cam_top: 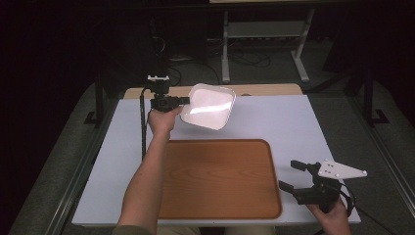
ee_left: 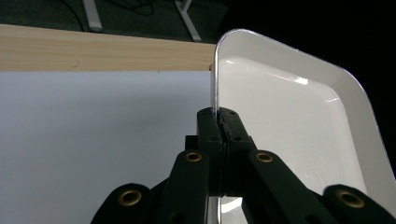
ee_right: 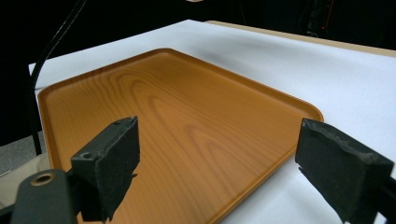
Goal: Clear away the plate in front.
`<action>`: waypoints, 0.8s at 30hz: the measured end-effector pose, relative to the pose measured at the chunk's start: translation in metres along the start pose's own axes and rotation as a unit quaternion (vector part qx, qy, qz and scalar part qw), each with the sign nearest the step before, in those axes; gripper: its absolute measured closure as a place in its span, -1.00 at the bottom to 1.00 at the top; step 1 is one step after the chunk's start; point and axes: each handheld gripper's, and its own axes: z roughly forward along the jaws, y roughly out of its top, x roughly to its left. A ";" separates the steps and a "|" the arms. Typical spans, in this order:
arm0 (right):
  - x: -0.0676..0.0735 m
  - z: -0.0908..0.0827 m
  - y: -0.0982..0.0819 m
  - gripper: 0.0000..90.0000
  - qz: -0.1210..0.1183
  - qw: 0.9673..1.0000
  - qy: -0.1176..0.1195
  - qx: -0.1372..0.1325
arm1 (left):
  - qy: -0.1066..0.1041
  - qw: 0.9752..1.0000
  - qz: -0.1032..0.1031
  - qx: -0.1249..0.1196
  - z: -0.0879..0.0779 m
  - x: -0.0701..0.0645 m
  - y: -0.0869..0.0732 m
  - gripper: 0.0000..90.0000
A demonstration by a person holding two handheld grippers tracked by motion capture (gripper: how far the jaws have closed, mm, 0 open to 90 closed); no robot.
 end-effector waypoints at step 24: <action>0.002 0.004 0.000 -0.71 -0.004 1.000 -0.003 0.012 | -0.026 0.999 0.022 0.003 -0.029 -0.002 -0.021 0.98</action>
